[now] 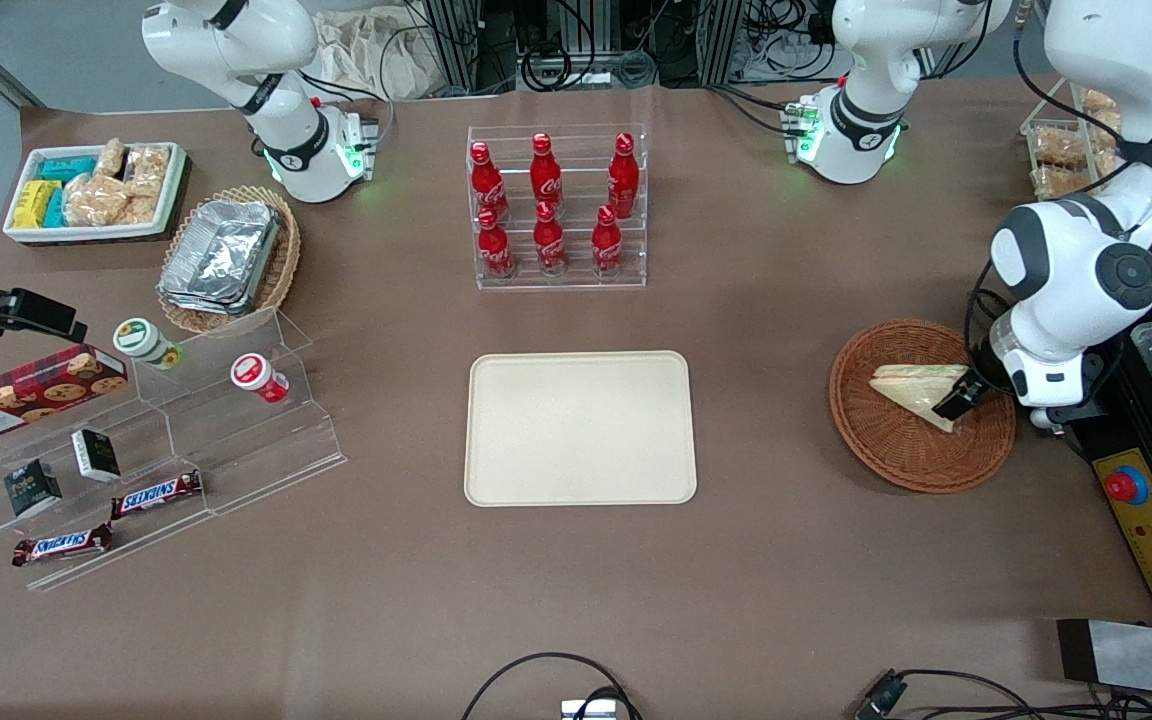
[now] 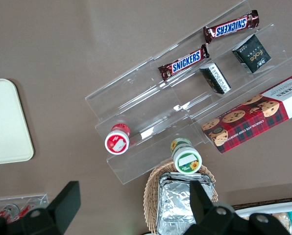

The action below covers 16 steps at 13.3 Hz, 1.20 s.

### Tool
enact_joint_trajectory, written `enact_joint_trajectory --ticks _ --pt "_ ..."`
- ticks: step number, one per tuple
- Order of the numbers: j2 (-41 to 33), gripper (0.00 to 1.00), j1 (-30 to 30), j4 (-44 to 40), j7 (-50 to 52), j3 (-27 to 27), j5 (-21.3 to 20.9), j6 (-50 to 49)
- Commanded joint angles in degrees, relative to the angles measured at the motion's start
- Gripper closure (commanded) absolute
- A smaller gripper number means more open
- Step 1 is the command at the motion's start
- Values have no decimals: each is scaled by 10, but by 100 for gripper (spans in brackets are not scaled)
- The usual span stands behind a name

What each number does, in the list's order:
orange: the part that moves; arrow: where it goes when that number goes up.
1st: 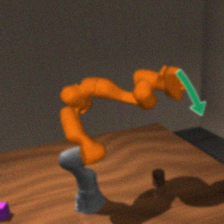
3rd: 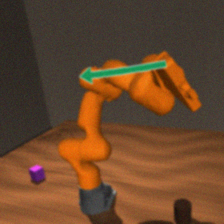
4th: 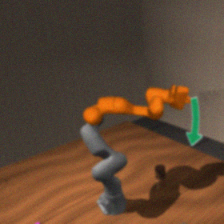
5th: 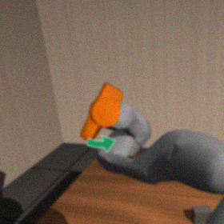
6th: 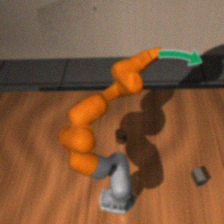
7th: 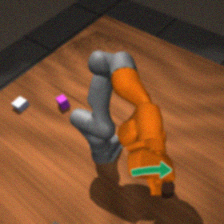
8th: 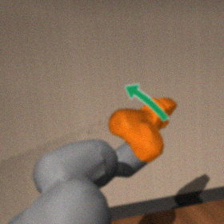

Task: Place sandwich from basket to tray
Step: 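Lower the open left gripper around the wrapped sandwich in the basket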

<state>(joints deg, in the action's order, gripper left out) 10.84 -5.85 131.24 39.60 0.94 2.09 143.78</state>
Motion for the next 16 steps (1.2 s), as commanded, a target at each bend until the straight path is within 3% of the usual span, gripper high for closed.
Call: enact_joint_trajectory --ticks 1,7,9,11,13,14,16 --pt "8 0 1 11 11 2 5 31" --pt "17 0 7 15 21 4 5 41" --pt "21 20 7 15 28 5 5 45" --pt "23 53 7 15 29 6 5 45" --pt "22 78 15 15 28 6 5 44" --pt "22 87 15 15 28 6 5 44" --pt "22 89 15 15 25 6 3 43"
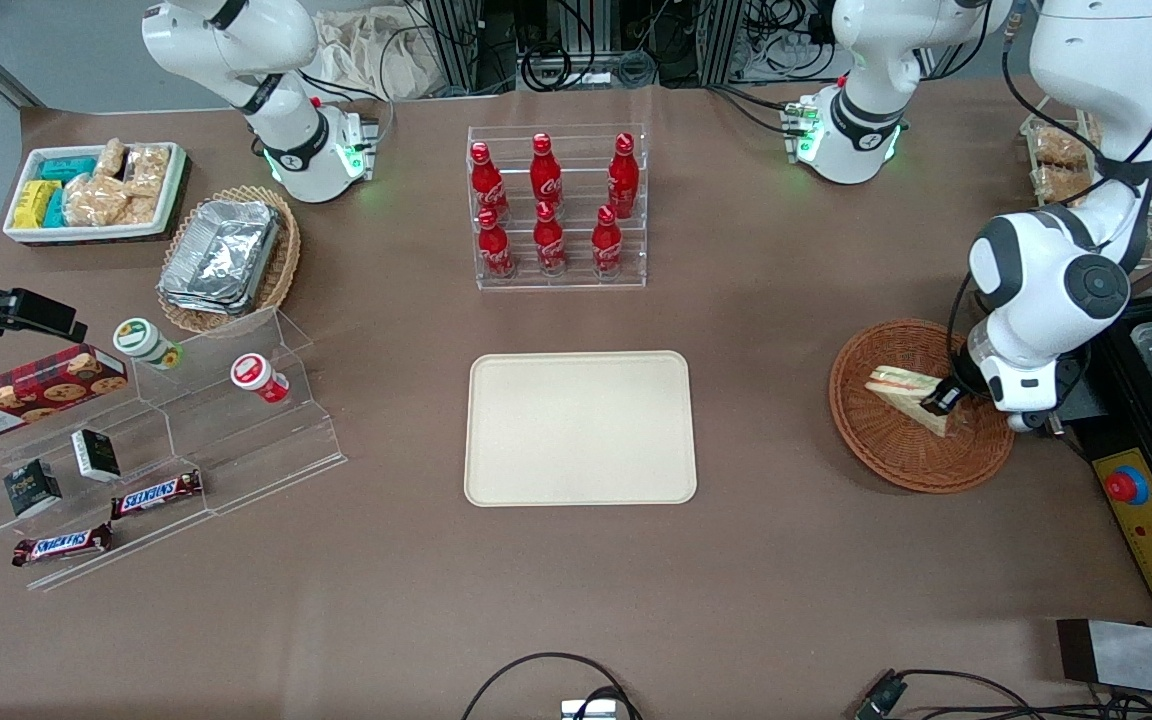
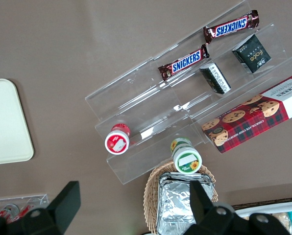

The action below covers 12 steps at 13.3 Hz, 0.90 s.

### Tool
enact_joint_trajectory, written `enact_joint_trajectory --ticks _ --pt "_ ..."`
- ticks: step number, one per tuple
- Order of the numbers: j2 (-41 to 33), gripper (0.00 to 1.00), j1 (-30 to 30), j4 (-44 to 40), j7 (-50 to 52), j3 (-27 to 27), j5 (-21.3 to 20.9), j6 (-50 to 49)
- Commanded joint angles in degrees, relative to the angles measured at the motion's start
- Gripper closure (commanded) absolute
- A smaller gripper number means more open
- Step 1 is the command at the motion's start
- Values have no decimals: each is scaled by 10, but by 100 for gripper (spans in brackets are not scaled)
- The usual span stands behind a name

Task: Place sandwich from basket to tray
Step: 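Lower the open left gripper around the wrapped sandwich in the basket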

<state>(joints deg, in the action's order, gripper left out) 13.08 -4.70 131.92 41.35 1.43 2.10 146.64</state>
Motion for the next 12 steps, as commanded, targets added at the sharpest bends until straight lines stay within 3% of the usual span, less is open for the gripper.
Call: enact_joint_trajectory --ticks 1,7,12 --pt "-2 90 4 8 7 2 3 13" --pt "-43 89 5 -9 -25 3 -5 -49" --pt "-95 88 8 -25 -192 50 -6 -113"
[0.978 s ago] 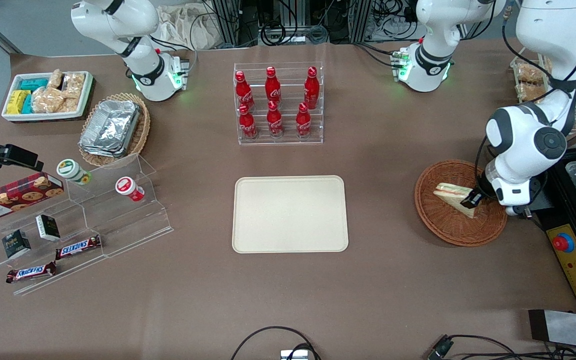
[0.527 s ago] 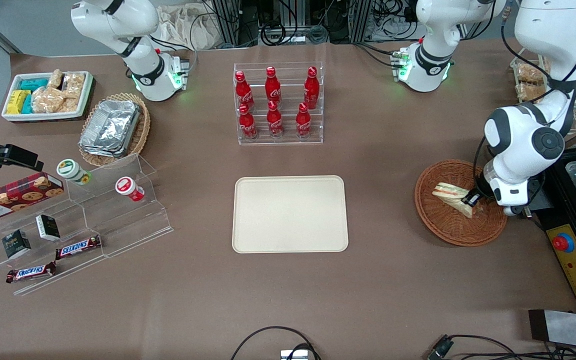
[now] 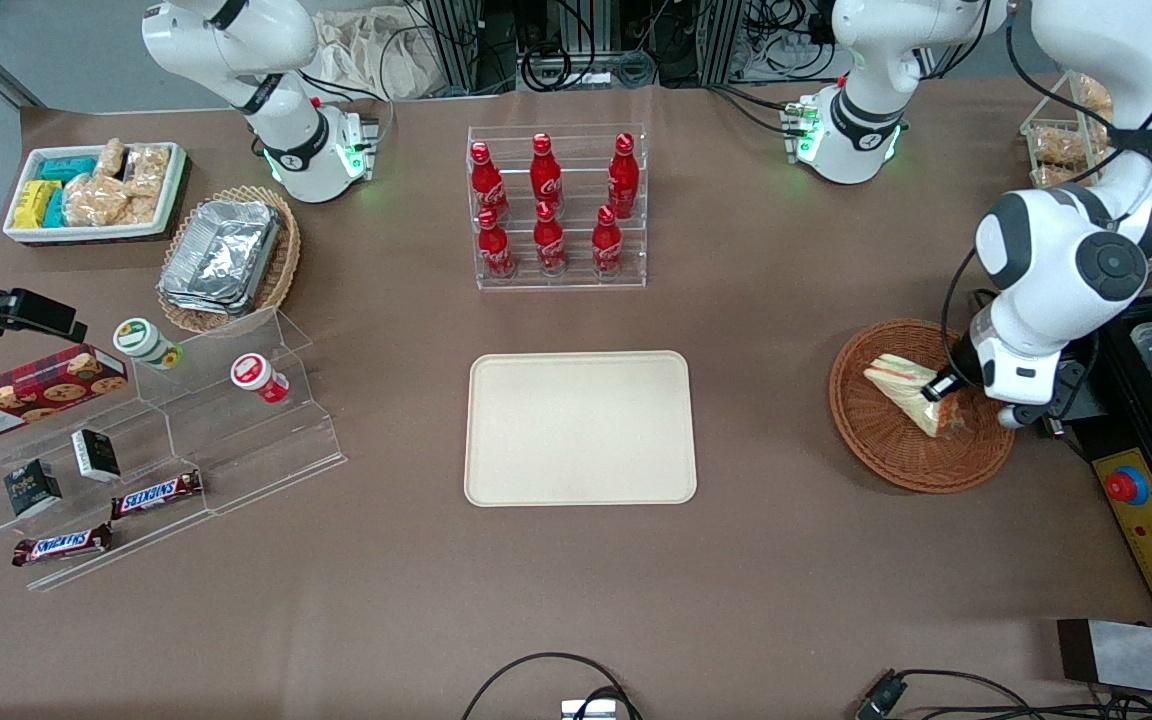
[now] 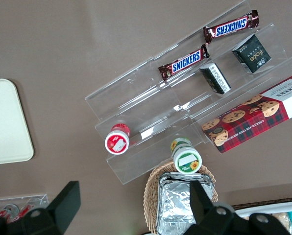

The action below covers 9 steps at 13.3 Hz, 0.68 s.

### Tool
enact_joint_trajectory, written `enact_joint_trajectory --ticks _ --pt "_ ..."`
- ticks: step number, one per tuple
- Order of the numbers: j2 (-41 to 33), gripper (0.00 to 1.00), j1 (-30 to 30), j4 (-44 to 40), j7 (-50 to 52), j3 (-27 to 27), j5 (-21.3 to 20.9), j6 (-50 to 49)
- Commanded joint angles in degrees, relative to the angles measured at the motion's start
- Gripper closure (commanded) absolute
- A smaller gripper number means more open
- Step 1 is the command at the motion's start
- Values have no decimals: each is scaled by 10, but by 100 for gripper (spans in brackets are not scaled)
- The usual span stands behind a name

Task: Place sandwich from basket to tray
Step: 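Close the left gripper on the sandwich and lift it from the basket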

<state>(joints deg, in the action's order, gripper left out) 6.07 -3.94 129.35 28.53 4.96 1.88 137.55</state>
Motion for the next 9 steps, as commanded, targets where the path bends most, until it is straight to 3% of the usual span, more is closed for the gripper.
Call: enact_joint_trajectory --ticks 1,4,9 --pt "-31 87 1 0 -111 20 -4 -29" --pt "-41 84 1 -11 -187 54 -3 -61" --pt "-53 78 1 -16 -158 166 -3 -67"
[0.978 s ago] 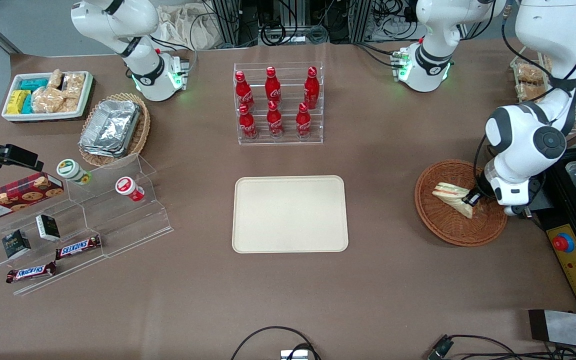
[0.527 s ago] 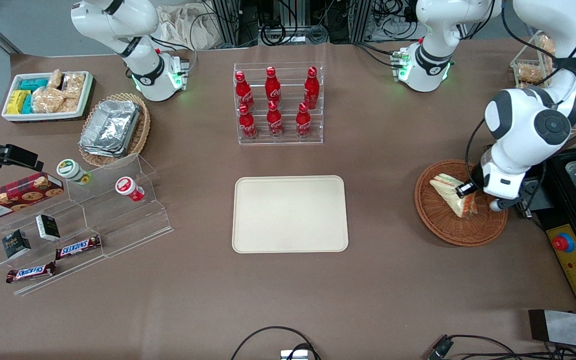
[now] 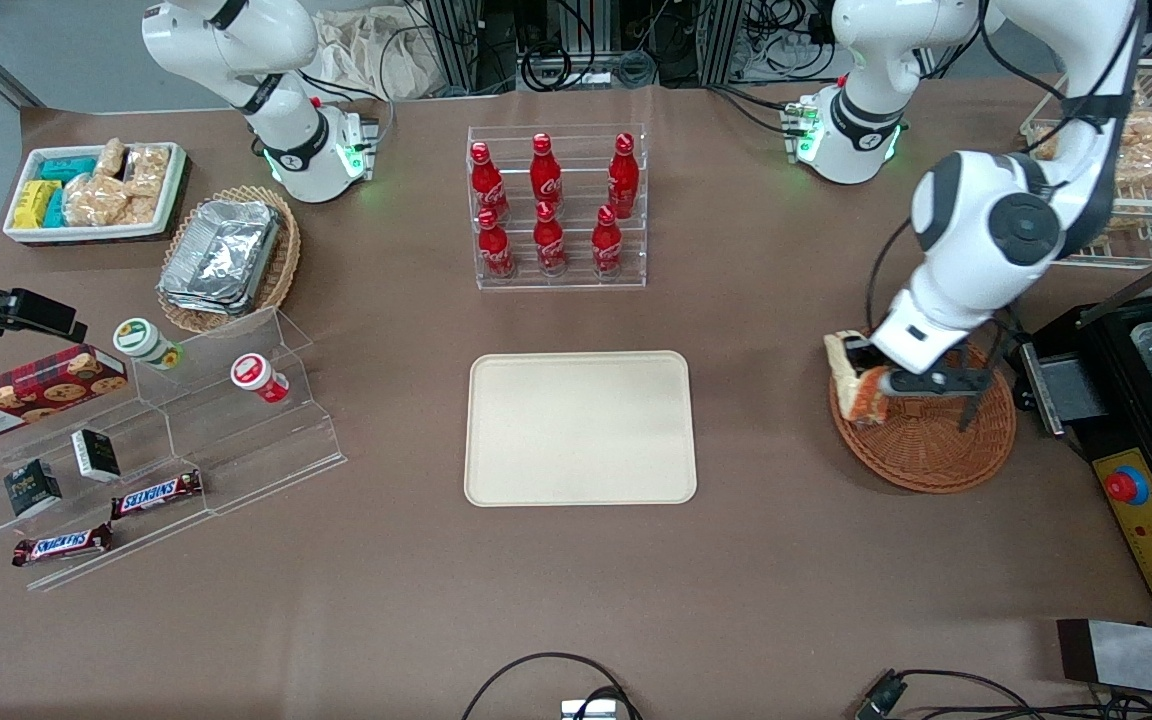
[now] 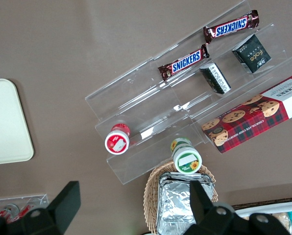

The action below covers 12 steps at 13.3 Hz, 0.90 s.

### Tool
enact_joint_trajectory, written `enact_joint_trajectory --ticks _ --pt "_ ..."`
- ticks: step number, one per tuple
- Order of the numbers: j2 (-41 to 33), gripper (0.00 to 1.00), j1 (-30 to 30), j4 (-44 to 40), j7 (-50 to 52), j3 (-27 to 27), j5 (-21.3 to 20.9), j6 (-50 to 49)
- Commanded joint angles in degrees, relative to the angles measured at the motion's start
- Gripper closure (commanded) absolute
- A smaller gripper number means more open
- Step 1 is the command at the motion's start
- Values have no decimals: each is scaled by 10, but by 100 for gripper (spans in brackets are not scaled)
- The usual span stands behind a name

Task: Place sandwich from basket to tray
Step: 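Close the left gripper on the sandwich and lift it from the basket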

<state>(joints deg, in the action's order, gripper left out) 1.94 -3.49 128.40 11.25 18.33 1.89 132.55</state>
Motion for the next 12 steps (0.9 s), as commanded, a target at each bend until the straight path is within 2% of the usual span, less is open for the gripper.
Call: enact_joint_trajectory --ticks 1,6,9,12 --pt "-10 78 -4 -9 22 48 -3 -17" --pt "9 78 -4 -27 39 109 -1 -16" --pt "46 78 -2 -64 53 139 0 -16" --pt "97 78 30 -117 94 151 -3 -16"
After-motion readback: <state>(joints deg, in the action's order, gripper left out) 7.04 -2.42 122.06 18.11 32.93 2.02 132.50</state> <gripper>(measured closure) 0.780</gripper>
